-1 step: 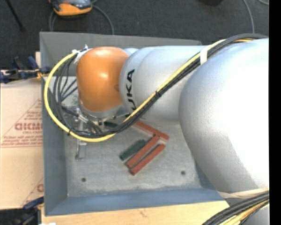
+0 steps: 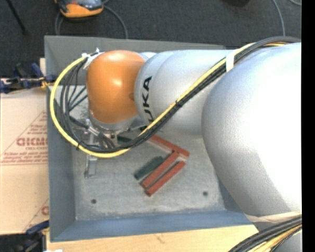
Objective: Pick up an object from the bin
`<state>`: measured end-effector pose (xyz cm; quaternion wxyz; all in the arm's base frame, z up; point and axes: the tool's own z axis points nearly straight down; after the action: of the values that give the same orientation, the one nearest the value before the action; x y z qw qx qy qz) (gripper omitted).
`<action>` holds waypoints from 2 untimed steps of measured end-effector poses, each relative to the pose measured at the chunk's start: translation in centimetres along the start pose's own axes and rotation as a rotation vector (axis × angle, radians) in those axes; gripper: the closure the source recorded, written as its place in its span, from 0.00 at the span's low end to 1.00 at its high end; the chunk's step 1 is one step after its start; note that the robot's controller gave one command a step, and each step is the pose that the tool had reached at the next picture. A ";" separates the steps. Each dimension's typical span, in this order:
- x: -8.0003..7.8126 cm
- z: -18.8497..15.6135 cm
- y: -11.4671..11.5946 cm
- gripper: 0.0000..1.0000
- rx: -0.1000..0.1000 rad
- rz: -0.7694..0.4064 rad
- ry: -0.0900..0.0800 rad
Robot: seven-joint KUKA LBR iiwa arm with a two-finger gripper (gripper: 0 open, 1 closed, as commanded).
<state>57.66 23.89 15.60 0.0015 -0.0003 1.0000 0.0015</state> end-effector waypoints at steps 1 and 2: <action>-4.6 1.4 -2.8 0.00 0.001 -0.043 -0.004; -6.8 2.0 -5.8 0.00 0.003 -0.167 -0.003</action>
Offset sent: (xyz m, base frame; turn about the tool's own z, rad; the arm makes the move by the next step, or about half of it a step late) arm 0.0694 -0.0615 -0.0228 -0.1732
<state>64.50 18.10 13.56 0.0030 -0.0837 0.9965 -0.0003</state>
